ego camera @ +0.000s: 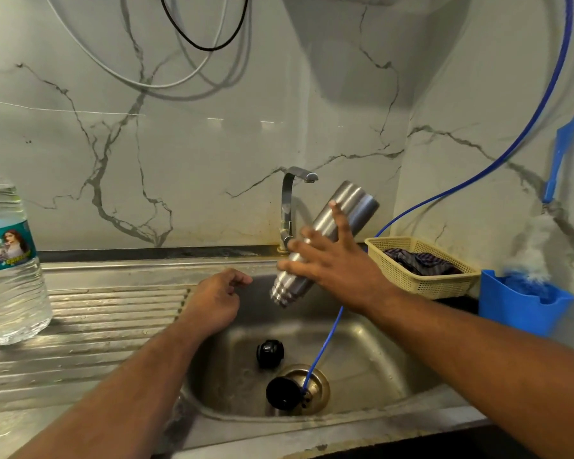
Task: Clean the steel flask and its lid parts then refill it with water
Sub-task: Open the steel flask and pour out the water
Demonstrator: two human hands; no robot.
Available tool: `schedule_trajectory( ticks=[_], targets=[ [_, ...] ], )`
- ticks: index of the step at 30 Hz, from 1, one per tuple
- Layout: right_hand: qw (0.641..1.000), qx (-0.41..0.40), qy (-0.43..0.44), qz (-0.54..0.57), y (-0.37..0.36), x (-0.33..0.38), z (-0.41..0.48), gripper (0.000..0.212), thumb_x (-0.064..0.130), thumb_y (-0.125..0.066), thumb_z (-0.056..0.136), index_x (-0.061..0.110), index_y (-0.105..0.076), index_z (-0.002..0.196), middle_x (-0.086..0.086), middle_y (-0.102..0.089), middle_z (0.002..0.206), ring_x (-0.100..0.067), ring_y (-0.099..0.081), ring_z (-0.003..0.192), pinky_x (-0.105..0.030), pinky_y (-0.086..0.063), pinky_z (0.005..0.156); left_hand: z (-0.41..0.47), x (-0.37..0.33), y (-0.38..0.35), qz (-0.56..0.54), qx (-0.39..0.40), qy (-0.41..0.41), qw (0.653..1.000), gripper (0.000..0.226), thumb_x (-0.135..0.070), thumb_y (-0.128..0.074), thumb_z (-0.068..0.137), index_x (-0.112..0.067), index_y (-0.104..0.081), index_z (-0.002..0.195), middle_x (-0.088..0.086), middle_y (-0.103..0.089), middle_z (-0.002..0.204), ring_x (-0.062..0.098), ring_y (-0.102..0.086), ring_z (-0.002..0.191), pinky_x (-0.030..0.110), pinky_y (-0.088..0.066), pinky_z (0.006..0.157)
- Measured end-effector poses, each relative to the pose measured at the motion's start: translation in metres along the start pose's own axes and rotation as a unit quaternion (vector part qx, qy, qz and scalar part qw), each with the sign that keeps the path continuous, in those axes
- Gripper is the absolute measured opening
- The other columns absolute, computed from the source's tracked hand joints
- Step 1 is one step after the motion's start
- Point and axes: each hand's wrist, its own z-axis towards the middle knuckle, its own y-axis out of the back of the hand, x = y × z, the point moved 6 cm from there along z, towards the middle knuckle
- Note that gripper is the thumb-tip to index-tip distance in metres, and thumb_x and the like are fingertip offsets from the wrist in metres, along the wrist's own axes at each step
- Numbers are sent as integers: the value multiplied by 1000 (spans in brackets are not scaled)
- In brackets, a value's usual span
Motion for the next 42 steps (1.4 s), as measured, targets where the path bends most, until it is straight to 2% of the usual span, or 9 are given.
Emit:
schedule_trajectory(
  ticks=[6, 11, 14, 17, 22, 28, 33, 39, 42],
  targets=[
    [989, 36, 142, -29, -11, 46, -28, 86, 21, -91, 67, 41, -52, 140, 0, -56, 140, -28, -47, 138, -73, 1, 117, 0, 1, -1, 23, 3, -10, 1000, 46, 4, -53, 90, -34, -64, 113, -5, -68, 116, 13, -63, 108, 39, -53, 100],
    [990, 10, -64, 126, 3, 4, -6, 80, 16, -79, 78, 45, -45, 144, 3, -53, 145, -26, -43, 141, -72, 3, 117, -1, 1, 0, 63, 1, -17, 998, 50, 4, -62, 83, -31, -66, 118, -8, -70, 116, 10, -64, 105, 32, -52, 101],
    [955, 47, -189, 225, -3, -10, 2, 94, 14, -77, 77, 50, -29, 149, 11, -44, 147, -20, -37, 139, -64, -15, 117, -3, 0, -1, 71, 10, -25, 997, 48, -1, -69, 83, -34, -63, 118, -12, -69, 117, 7, -64, 106, 26, -49, 101],
    [870, 13, -293, 397, -14, -13, 0, 96, 32, -87, 72, 45, -32, 149, 11, -49, 144, -17, -46, 129, -45, -40, 108, -5, -7, -3, 51, 19, -49, 997, 50, -12, -80, 82, -38, -57, 118, -16, -67, 115, 3, -62, 109, 24, -49, 100],
    [629, 9, -412, 659, -44, 12, -22, 81, 36, -97, 61, 32, -53, 129, 15, -68, 115, 0, -65, 98, -16, -53, 79, -13, -27, -13, -13, 73, -82, 994, 80, -58, -88, 65, -43, -49, 133, -23, -64, 120, -4, -60, 113, 19, -50, 93],
    [500, 8, -404, 766, -49, 32, -18, 74, 38, -97, 62, 29, -58, 124, 9, -74, 111, -4, -73, 96, -31, -62, 85, -26, -47, -27, -38, 101, -83, 991, 79, -65, -80, 67, -44, -42, 133, -19, -64, 118, -5, -64, 100, 12, -50, 79],
    [533, 31, -346, 772, -40, 41, -10, 66, 44, -88, 75, 30, -55, 131, 10, -70, 119, -4, -69, 102, -16, -56, 73, -26, -45, -29, -74, 80, -66, 992, 70, -47, -87, 71, -41, -48, 129, -10, -72, 108, -1, -70, 93, 26, -58, 80],
    [655, 22, -339, 675, -30, 27, -19, 73, 85, -49, 81, 25, -63, 121, 3, -66, 112, -6, -64, 96, -21, -48, 77, -24, -40, -30, -60, 77, -66, 993, 93, -56, -89, 63, -41, -37, 139, -14, -65, 116, 6, -65, 101, 24, -52, 82],
    [717, 23, -346, 605, -11, -7, -32, 70, 78, -46, 88, 24, -61, 129, 3, -64, 119, -8, -61, 101, -29, -51, 85, -25, -44, -24, -51, 53, -62, 995, 94, -61, -88, 61, -39, -39, 138, -14, -64, 114, 6, -63, 97, 22, -49, 75]
  ],
)
